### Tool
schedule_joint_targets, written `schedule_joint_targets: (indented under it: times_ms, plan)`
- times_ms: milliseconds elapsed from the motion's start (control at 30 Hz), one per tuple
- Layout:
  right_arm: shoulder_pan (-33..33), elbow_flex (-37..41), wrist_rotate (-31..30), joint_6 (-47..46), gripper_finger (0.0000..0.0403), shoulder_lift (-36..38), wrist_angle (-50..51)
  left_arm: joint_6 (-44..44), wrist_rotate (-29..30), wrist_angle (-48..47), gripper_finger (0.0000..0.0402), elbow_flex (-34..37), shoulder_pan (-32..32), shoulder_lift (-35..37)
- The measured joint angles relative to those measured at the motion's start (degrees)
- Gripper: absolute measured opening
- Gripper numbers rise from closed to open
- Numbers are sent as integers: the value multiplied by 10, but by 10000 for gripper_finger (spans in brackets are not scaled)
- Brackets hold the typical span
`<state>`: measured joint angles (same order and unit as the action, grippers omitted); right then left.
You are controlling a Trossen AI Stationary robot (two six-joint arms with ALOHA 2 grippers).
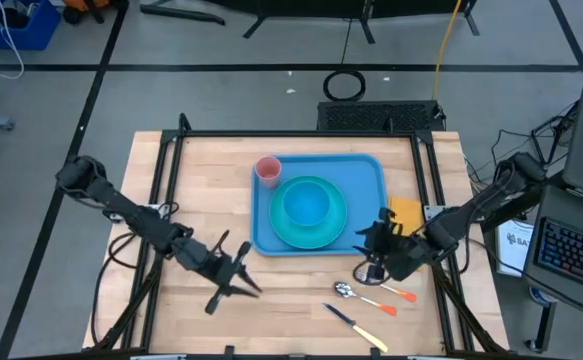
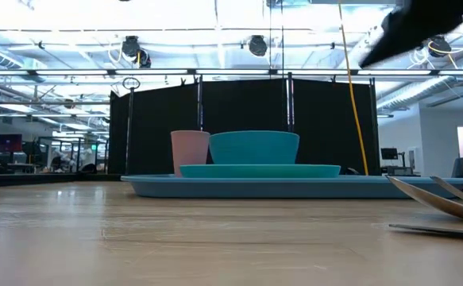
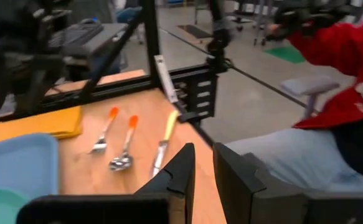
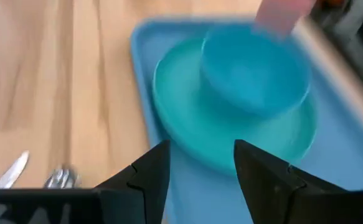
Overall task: Set up tray
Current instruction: Put the yellow napkin on the blue serving tray to the right of the blue plate
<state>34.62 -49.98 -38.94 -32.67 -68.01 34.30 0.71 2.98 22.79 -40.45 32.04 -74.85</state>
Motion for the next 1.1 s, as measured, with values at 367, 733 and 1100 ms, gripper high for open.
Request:
schedule_joint_targets:
  times_ms: [367,733,1100]
  plan:
    - [-20,-3,233,-306,166,-56,302,-2,10,-1,63,0,20,0]
    - [-18,-3,394,-299,166,-155,287,-2,16,-4,63,0,30,0]
    - [-3,6,407,-305,166,-199,209,-2,16,-4,63,0,30,0]
